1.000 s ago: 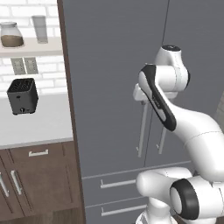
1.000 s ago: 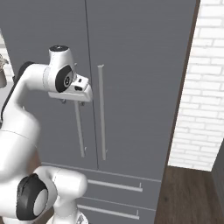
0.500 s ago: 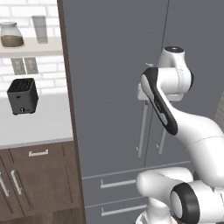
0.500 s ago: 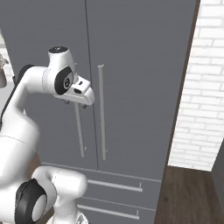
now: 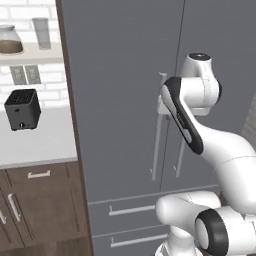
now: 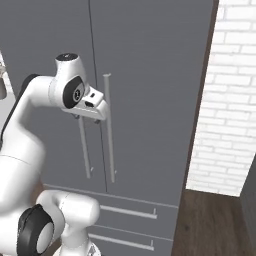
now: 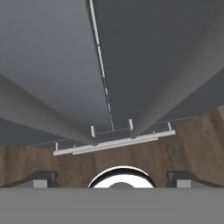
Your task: Take the strawberry from the fridge and place it on top of the pancake, located on the dining counter.
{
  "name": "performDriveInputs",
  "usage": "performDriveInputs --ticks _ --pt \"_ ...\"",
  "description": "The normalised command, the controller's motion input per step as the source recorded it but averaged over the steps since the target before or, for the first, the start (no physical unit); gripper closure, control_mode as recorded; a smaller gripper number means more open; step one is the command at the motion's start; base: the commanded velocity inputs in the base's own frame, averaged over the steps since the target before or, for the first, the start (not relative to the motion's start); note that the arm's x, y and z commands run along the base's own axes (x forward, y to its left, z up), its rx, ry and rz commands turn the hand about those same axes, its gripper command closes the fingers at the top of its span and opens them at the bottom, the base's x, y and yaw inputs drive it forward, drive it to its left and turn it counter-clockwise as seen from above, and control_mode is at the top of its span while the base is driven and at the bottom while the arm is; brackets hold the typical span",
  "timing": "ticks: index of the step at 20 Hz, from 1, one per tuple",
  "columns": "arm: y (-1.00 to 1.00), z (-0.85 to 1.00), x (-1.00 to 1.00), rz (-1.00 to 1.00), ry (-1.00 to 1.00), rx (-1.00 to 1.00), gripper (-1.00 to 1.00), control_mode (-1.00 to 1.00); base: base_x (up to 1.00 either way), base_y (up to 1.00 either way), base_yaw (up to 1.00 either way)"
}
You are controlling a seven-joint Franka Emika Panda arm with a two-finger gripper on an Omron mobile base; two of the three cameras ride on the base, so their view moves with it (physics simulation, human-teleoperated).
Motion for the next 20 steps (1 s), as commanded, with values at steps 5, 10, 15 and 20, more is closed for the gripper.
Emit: performDriveInputs --ticks 5,10,15,20 --pt "0.0 0.0 0.0 0.0 0.0 0.0 -1.0 1.0 -0.32 -0.02 0.05" --pt "0.0 0.0 0.0 0.0 0.0 0.0 -1.0 1.0 -0.46 0.0 -0.01" --pt "0.0 0.0 0.0 0.0 0.0 0.0 -1.0 1.0 -0.47 0.0 -0.03" --pt "0.0 0.0 0.0 0.0 0.0 0.0 -1.0 1.0 -0.48 0.0 -0.09"
